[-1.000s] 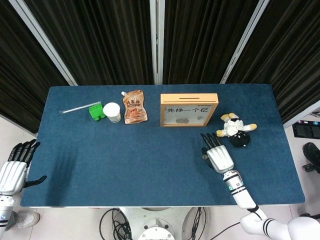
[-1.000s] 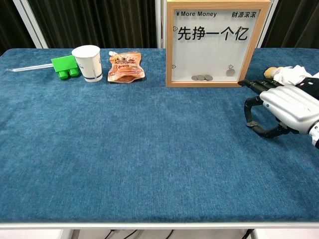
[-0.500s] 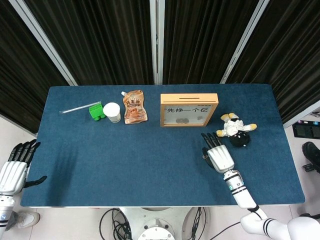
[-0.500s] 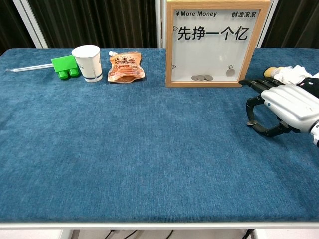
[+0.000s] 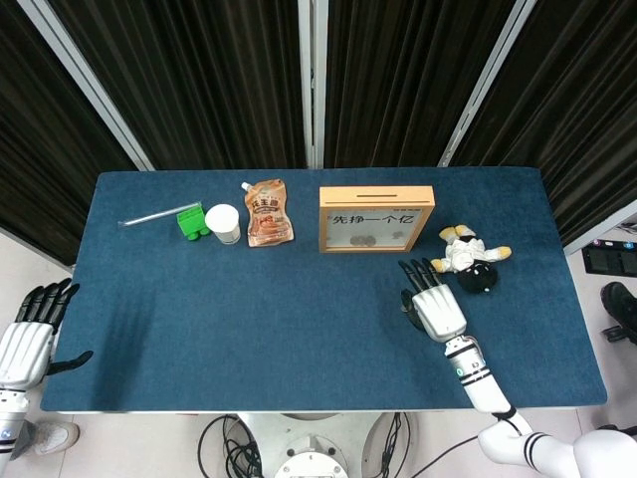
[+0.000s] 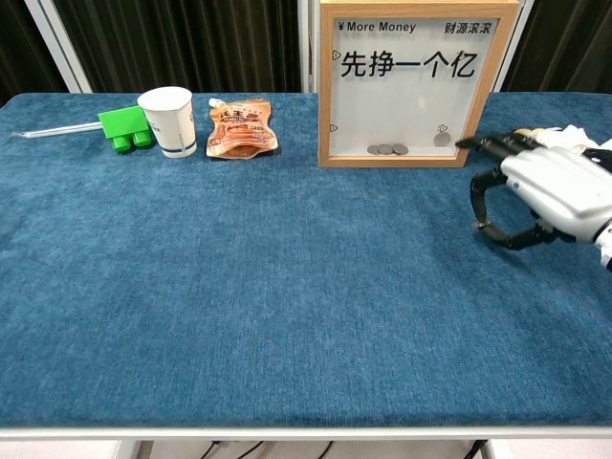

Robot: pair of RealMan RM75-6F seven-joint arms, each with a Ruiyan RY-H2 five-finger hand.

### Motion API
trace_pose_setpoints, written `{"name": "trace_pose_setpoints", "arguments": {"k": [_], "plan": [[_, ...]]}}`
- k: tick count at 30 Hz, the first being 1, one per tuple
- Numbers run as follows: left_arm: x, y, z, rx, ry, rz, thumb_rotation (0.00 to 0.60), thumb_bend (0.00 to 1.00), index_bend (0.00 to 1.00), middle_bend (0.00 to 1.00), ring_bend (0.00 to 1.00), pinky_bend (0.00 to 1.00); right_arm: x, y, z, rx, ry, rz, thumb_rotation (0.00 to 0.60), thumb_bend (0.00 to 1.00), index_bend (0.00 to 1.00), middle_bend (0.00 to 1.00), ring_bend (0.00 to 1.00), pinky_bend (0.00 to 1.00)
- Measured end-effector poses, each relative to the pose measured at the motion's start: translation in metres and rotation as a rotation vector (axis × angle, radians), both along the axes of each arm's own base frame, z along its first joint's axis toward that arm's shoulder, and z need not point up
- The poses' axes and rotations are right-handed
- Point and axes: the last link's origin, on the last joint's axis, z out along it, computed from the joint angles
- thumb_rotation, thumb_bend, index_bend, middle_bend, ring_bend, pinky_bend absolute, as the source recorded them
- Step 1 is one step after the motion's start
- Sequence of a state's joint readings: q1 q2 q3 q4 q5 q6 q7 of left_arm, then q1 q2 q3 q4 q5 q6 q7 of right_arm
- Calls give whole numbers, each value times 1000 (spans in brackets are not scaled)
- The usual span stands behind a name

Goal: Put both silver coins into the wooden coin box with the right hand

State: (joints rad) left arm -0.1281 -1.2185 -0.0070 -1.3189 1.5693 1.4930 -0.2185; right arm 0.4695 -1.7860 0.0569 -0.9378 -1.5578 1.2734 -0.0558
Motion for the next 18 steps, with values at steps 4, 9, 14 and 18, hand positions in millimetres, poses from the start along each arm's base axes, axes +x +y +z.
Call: {"name": "trace_pose_setpoints", "arguments": {"k": [4, 9, 14, 18], "plan": [[1, 0, 0, 1, -1, -7, 600, 27, 49, 8, 0, 0, 9, 2, 14, -30, -53, 27, 600, 394, 683, 69, 0, 0], [3, -2, 1, 5, -3, -15, 600, 27, 49, 8, 0, 0, 28, 9, 41, -93, -135, 95, 600, 395, 694, 70, 0, 0], [5, -3, 1, 4, -3, -23, 600, 28, 49, 8, 0, 0, 56, 14, 80, -189, -220, 180, 600, 396, 705, 73, 0, 0], [8, -3, 1, 0, -1, -28, 600, 28, 49, 8, 0, 0, 81, 5, 111, -259, -264, 218, 600, 396, 707, 74, 0, 0]]}}
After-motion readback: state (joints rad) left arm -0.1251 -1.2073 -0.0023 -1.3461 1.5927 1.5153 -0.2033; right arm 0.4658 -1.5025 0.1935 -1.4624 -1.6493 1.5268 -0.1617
